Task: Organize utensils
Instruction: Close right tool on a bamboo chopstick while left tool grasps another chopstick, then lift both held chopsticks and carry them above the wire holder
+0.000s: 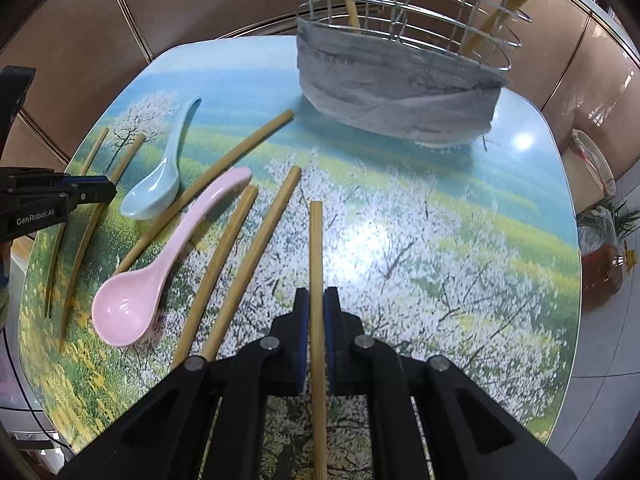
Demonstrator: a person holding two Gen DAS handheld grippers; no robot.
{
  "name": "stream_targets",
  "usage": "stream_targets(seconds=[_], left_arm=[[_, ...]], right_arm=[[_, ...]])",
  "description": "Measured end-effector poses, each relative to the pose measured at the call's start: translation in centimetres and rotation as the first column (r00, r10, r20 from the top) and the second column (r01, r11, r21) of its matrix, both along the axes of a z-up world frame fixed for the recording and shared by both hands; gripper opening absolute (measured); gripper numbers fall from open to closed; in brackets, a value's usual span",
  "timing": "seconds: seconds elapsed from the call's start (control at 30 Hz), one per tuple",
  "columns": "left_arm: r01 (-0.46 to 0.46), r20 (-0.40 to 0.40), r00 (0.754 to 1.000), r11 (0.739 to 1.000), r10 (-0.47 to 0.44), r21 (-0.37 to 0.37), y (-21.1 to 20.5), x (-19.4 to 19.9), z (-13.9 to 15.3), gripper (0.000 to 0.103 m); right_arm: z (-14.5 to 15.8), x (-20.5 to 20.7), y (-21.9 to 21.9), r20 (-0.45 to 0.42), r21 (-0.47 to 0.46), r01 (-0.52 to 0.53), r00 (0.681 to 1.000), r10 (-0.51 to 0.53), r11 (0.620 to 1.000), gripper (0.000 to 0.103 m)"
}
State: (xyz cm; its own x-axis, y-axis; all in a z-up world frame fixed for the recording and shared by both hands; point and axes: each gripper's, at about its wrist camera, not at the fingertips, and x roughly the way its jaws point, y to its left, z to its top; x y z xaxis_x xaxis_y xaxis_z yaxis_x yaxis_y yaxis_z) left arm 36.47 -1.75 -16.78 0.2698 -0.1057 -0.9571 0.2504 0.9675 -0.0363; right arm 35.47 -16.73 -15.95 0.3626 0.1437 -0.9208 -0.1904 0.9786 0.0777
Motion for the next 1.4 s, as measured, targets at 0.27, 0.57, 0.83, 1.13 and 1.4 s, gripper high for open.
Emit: stream_targets(seconds=[0.27,0.57,0.83,1.13,1.4], left_arm=[[-0.058,0.053,0.997,0.995,0.062,-0.075,2.0,-1.0,1.3,0.006],[-0.076,0.188,0.977,0.986,0.104,-0.146,4.0,-4.8,6.5,0.006],[-0.077,0.256,0.957,0.971,0.136,-0.226,4.6,-8.4,10.3,0.006],[-0.024,0.39,0.907,0.945,0.157,-0.327,4.2,-12.1,16.6,0.006],[0.047,0.519,0.829,0.897,0.21,-0.439,3.2,-11.2,22.7,0.006]], right_arm=[[1.9,-3.4,-2.1,0.068,0.041,0.011,0.998,-0.013,0.999,0.006],[6.6,-8.2,-4.7,0.196,0.1,0.016,0.98,-0.036,0.995,0.006],[10.2,-12.0,-5.9,0.289,0.133,0.034,0.955,-0.072,0.991,0.006],[15.1,-13.1,-4.8,0.43,0.175,0.031,0.897,-0.105,0.984,0.006],[21.8,-12.3,-5.0,0.581,0.235,0.005,0.801,-0.145,0.972,0.006]])
